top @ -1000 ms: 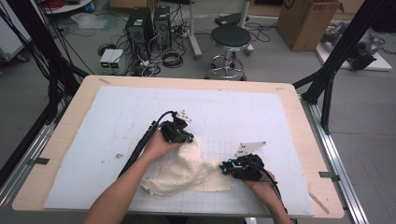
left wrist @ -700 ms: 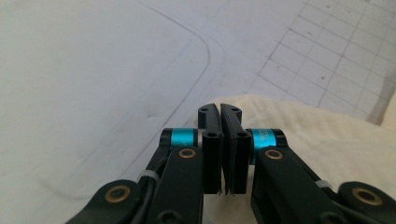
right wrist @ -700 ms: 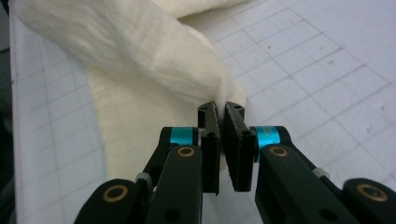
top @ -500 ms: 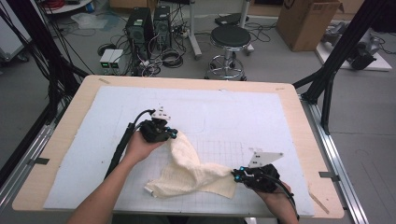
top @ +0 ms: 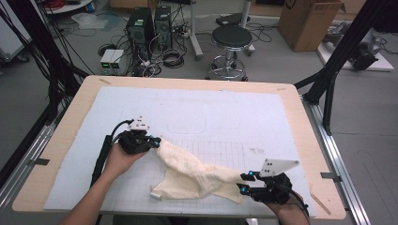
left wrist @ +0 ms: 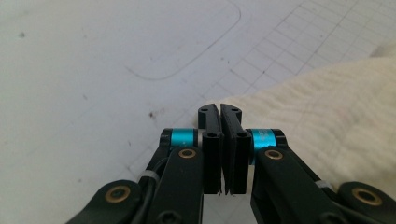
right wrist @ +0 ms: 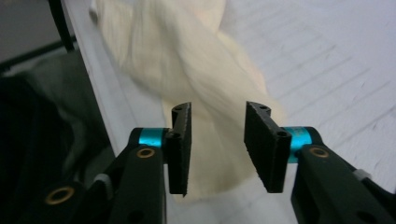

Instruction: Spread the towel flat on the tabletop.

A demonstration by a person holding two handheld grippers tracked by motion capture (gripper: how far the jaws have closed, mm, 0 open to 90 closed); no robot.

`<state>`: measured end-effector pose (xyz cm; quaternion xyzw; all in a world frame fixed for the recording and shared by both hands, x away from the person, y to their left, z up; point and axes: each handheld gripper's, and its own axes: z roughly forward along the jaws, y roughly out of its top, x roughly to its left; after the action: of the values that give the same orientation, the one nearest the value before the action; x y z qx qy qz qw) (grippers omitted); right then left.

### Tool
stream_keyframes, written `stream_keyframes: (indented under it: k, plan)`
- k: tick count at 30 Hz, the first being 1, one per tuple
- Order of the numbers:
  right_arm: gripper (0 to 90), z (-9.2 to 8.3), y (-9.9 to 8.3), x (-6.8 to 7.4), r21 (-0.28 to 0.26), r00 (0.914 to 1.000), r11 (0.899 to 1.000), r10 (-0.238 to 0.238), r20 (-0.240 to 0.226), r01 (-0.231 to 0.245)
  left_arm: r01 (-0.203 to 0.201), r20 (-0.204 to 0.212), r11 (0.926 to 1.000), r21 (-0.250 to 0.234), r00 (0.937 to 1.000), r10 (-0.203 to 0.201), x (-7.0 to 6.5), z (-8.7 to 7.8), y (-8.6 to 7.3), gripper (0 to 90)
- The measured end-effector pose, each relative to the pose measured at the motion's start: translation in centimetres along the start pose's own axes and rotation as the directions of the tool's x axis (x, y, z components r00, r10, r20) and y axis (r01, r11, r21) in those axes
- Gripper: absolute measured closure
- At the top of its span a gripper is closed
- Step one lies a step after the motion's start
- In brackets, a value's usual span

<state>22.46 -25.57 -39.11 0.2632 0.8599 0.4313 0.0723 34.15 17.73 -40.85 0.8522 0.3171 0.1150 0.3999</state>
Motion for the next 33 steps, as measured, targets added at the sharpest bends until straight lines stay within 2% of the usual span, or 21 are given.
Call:
stream_keyframes:
  k: [3,6,9,11,12,14,16,18,22,25,27,28,31,33]
  plan:
    - [59.7,0.4,2.0,-0.8,-0.046,0.9998,0.999,-0.007,-0.017,0.006,-0.005,0.003,1.0000,-0.005,1.0000,0.005,-0.3,-0.5,-0.8,86.9]
    - [60.0,2.0,4.4,-1.9,-0.067,0.9988,0.998,-0.018,-0.046,0.015,-0.007,0.012,1.0000,-0.006,0.9999,0.007,-0.4,-0.8,-1.5,86.9]
    - [60.7,4.8,6.3,-2.9,-0.033,0.9951,0.999,-0.018,-0.097,0.015,-0.004,0.012,0.9997,-0.026,0.9999,0.004,-0.5,-1.0,-1.7,86.9]
    - [60.7,6.9,6.9,-3.4,0.007,0.9902,1.000,0.002,-0.140,-0.001,-0.015,0.016,0.9995,-0.026,0.9998,0.015,-0.5,-1.1,-1.6,86.9]
    - [60.7,7.8,7.0,-3.5,0.031,0.9894,1.000,0.001,-0.146,0.004,-0.012,0.019,0.9994,-0.032,0.9997,0.013,-0.5,-1.2,-1.7,86.8]
    - [64.3,9.3,7.2,-3.3,0.069,0.9844,0.998,0.009,-0.176,0.003,-0.013,0.022,0.9991,-0.041,0.9997,0.014,-0.6,-1.4,-1.7,86.9]
    - [70.9,10.1,7.1,-2.6,0.100,0.9822,0.994,-0.011,-0.187,0.031,-0.015,0.023,0.9985,-0.052,0.9996,0.016,-0.6,-1.8,-1.7,86.8]
    - [75.8,10.7,6.8,-2.0,0.109,0.9749,0.993,-0.010,-0.223,0.035,-0.011,0.021,0.9979,-0.064,0.9997,0.012,-0.5,-2.3,-1.8,86.8]
    - [80.4,11.4,6.1,-0.1,0.155,0.9712,0.986,-0.030,-0.236,0.068,-0.015,0.014,0.9965,-0.082,0.9998,0.017,-0.6,-3.5,-2.1,86.9]
    - [84.0,11.7,5.5,1.2,0.158,0.9651,0.983,-0.054,-0.256,0.096,-0.007,0.009,0.9951,-0.098,0.9999,0.008,-0.9,-4.5,-2.8,86.9]
    - [84.8,11.7,5.2,2.0,0.164,0.9628,0.980,-0.070,-0.261,0.116,0.005,0.013,0.9946,-0.103,0.9999,-0.004,-0.9,-5.1,-3.6,86.8]
    - [84.6,11.8,5.0,2.4,0.164,0.9588,0.980,-0.067,-0.276,0.116,0.018,0.017,0.9940,-0.108,0.9997,-0.016,-1.0,-5.2,-4.0,86.8]
    - [80.0,11.7,5.0,2.9,0.175,0.9587,0.976,-0.082,-0.272,0.133,0.026,0.027,0.9948,-0.098,0.9993,-0.024,-1.2,-5.3,-5.2,86.8]
    - [77.9,11.2,5.5,2.7,0.144,0.9607,0.982,-0.083,-0.265,0.125,0.032,0.025,0.9949,-0.096,0.9992,-0.030,-1.3,-5.2,-5.7,86.8]
